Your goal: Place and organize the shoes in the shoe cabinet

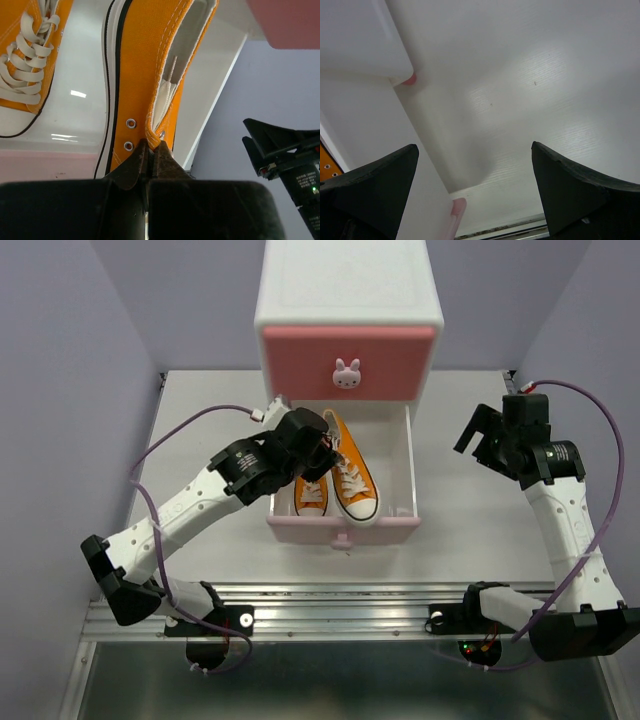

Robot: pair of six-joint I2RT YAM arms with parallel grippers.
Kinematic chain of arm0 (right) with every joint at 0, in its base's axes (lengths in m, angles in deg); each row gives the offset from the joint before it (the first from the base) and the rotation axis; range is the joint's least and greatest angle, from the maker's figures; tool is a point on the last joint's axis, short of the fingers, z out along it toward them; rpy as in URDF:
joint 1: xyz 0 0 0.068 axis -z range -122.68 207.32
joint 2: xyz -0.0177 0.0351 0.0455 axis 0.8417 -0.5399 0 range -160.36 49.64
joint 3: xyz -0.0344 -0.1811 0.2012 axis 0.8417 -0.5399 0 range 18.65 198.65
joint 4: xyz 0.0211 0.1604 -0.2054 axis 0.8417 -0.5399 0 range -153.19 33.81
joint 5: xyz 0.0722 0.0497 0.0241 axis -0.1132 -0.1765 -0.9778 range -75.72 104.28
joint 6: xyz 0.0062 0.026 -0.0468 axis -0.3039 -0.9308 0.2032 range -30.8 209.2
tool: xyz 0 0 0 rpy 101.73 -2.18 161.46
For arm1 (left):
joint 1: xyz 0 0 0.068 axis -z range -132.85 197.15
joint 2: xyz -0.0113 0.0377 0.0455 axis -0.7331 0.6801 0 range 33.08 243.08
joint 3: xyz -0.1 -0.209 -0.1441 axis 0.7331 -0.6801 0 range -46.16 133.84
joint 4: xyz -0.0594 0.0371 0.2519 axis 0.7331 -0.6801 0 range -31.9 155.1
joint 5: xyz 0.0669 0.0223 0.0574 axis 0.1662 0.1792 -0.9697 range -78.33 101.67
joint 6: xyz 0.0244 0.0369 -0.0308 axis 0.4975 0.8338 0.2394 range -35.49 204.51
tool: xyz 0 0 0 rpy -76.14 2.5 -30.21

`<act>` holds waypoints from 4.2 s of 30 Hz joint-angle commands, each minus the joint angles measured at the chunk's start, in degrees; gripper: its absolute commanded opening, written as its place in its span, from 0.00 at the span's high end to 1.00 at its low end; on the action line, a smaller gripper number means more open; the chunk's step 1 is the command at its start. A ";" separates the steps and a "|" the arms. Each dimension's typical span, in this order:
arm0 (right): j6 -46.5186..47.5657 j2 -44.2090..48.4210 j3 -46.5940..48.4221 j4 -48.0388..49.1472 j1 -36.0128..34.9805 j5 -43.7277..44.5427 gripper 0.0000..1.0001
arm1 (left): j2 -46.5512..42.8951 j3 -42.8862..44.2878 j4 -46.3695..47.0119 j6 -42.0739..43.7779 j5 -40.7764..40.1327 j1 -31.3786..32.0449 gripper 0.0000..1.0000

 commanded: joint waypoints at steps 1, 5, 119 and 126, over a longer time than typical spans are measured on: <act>1.16 1.23 1.69 0.24 0.47 1.12 0.00 | 0.30 3.97 4.44 -9.73 -1.89 1.73 1.00; 1.25 1.40 1.78 0.07 0.47 0.77 0.00 | 1.71 5.39 2.32 -11.41 -4.19 2.62 1.00; 2.30 1.40 -0.94 -0.11 0.47 0.60 0.00 | 19.91 -0.05 12.86 37.10 10.75 -12.85 1.00; 2.21 1.41 -1.38 0.06 0.47 0.07 0.00 | 21.83 1.87 11.72 36.57 10.22 -12.85 1.00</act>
